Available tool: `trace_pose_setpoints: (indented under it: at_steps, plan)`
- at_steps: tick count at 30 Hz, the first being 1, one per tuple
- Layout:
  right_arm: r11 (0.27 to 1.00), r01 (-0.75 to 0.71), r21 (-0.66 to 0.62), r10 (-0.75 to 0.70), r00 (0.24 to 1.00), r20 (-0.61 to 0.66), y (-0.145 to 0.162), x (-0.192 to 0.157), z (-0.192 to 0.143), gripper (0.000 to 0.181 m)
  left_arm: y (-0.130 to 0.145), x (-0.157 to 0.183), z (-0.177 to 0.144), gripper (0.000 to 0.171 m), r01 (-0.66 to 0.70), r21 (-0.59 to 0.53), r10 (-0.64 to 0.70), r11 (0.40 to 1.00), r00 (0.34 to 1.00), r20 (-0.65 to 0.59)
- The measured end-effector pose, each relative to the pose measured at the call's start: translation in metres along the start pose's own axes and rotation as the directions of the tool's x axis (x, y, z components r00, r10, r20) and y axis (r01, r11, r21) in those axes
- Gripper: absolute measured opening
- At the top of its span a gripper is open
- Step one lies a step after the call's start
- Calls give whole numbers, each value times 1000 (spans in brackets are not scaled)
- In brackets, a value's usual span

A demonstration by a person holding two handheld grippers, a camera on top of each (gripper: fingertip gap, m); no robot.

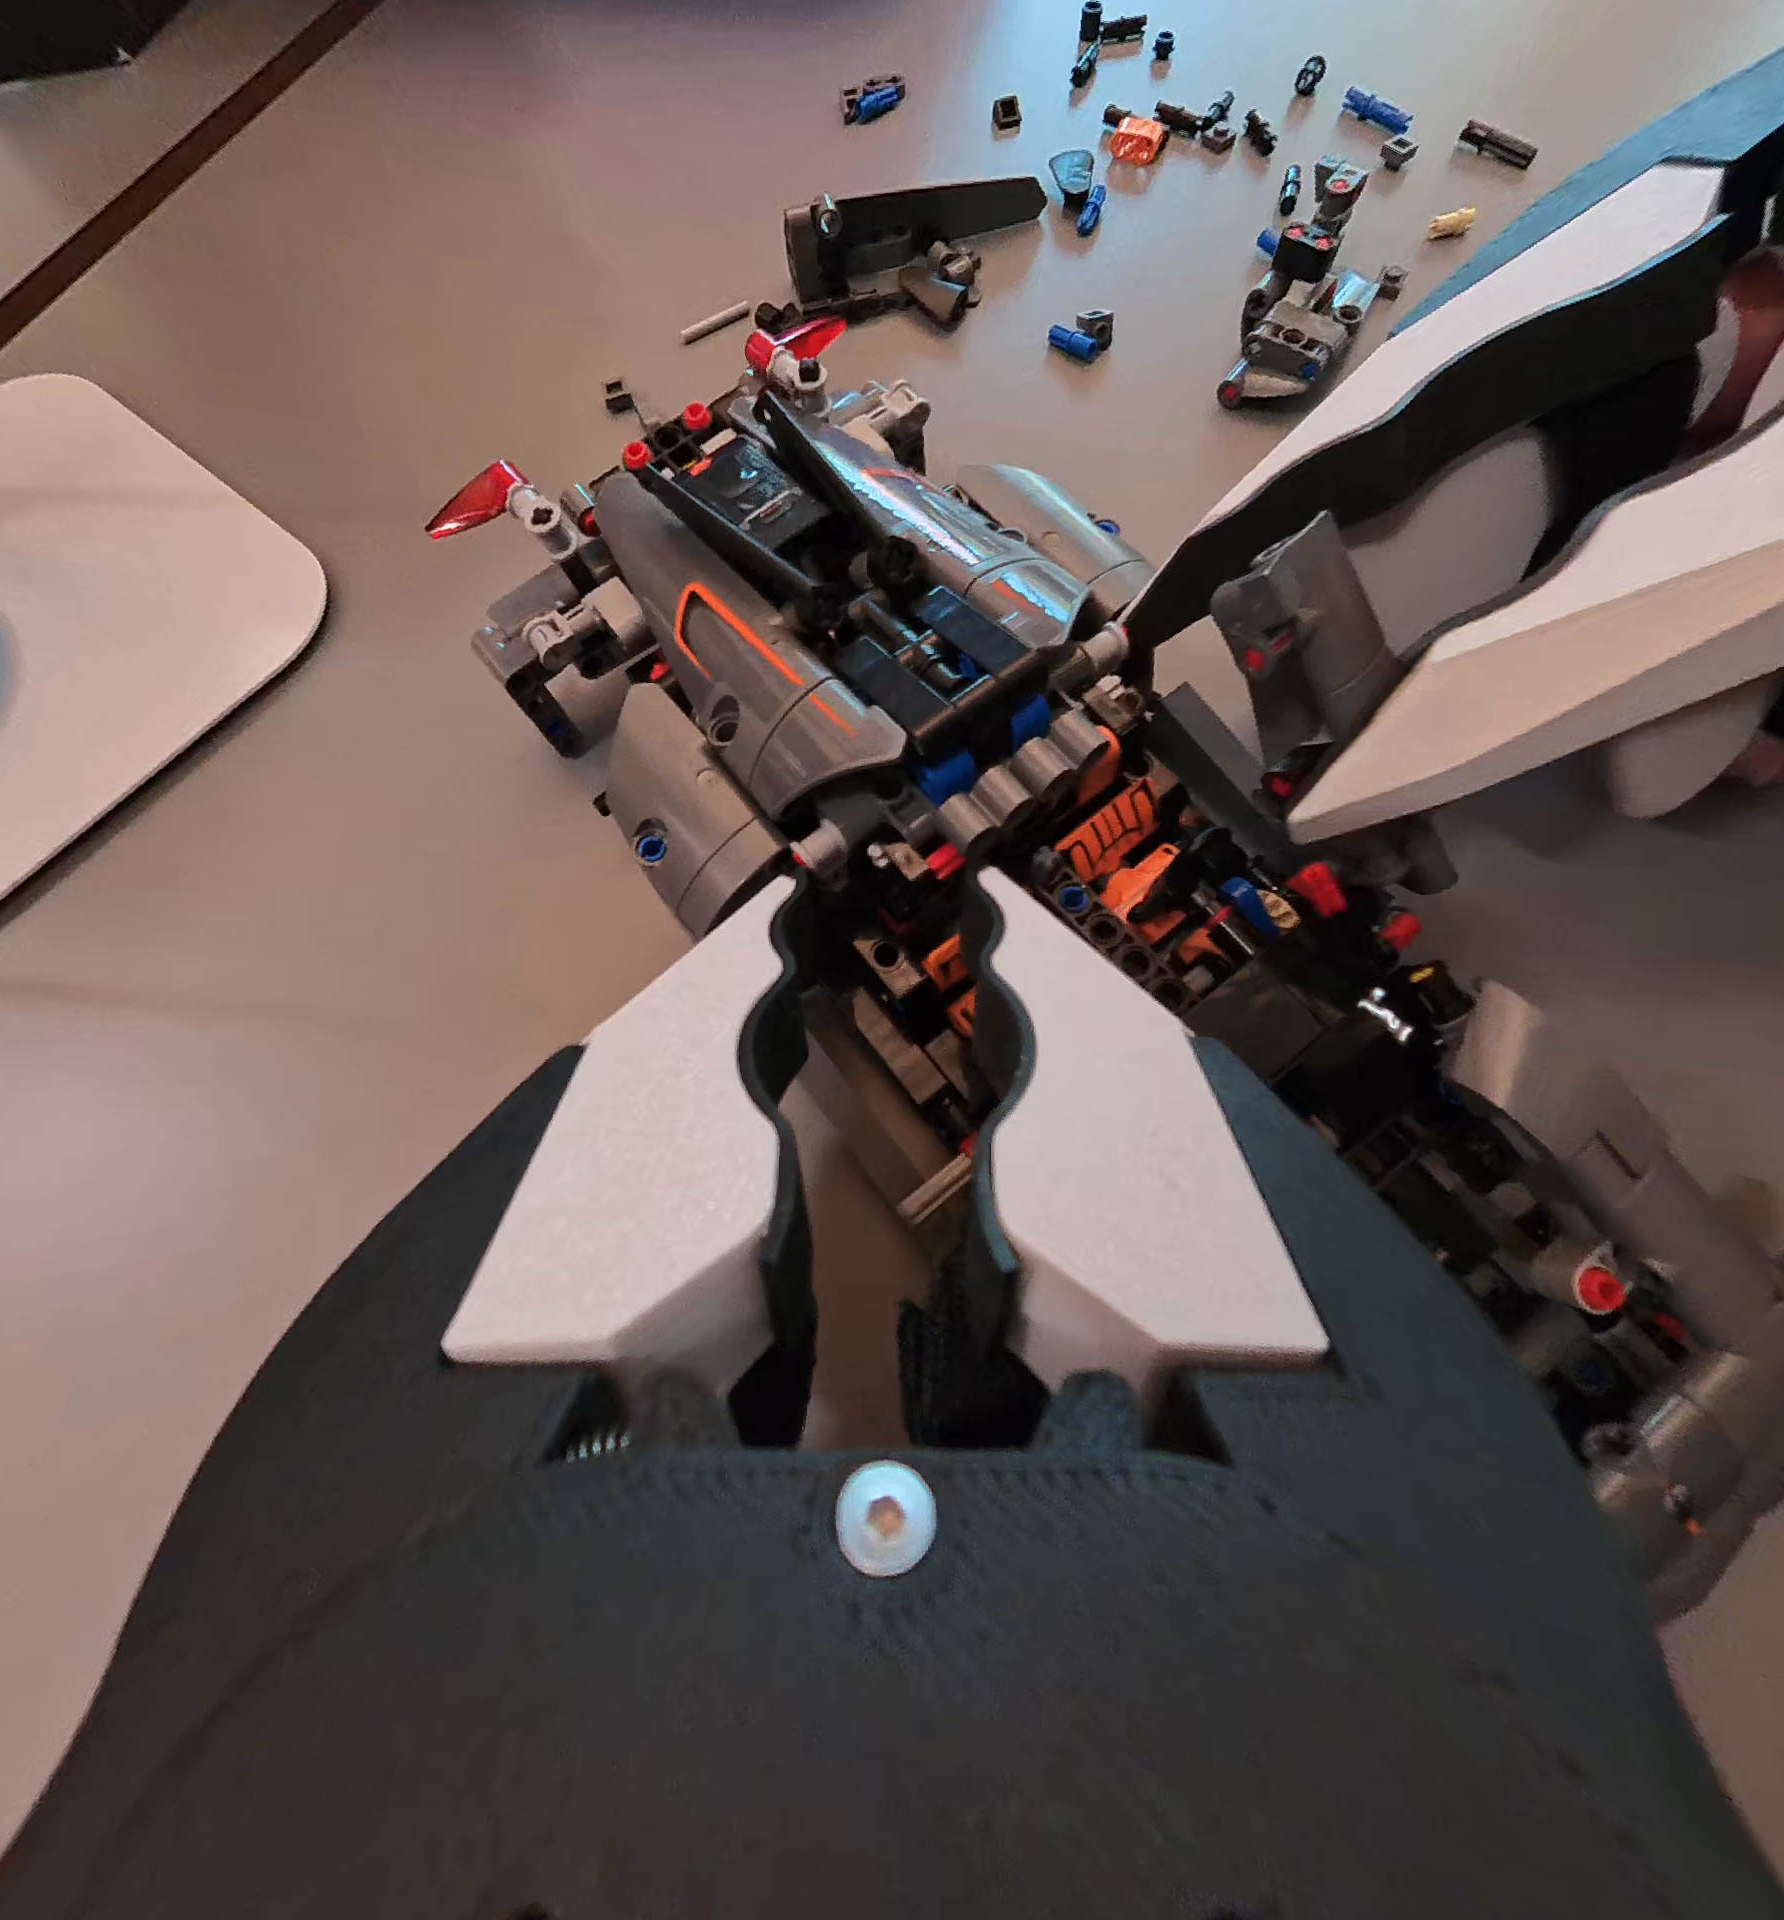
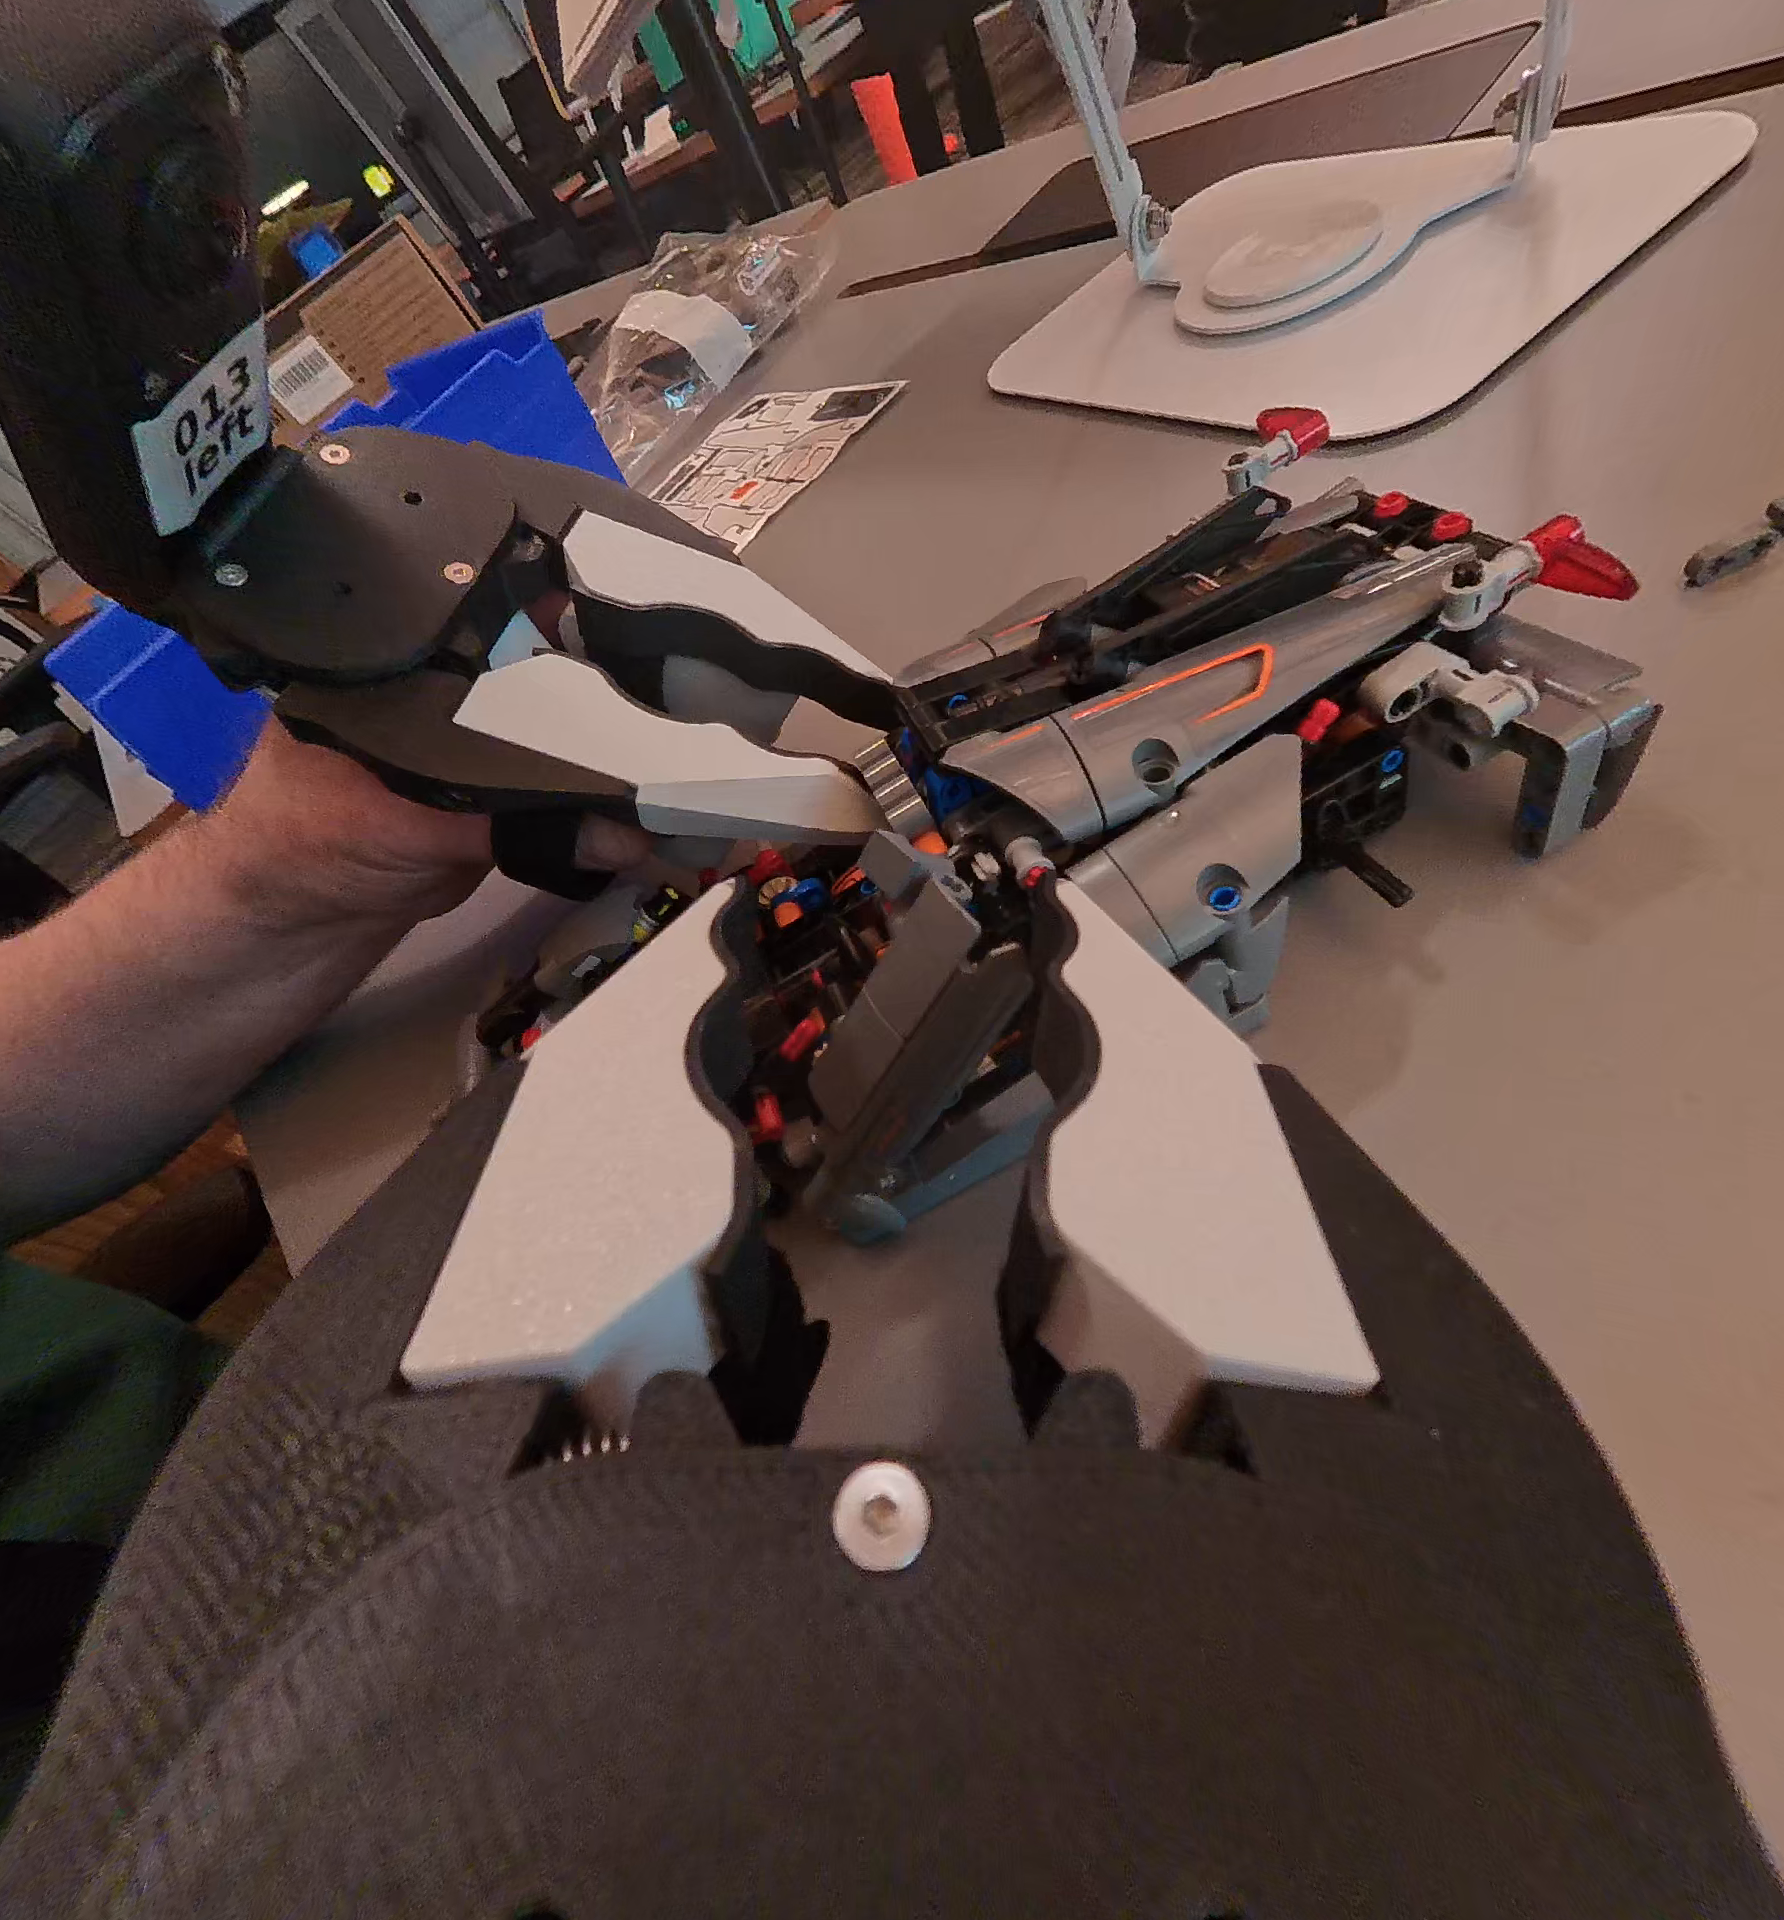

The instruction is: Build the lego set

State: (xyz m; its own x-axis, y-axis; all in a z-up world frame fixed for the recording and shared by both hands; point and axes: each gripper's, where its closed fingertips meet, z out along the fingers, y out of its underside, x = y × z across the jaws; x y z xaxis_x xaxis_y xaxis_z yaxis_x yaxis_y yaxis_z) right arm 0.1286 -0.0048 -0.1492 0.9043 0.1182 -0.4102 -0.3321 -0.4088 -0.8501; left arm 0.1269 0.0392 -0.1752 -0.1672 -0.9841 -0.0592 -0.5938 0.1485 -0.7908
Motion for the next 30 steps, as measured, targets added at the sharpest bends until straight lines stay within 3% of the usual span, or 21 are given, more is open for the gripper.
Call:
trace_pose_setpoints:
  at_steps: [30]
  plan:
    - [991, 84, -99, -98, 986, -138, 2, 6, 6, 41, 0, -3, 3, 23, -67, -4, 67, 998, 994, 90]
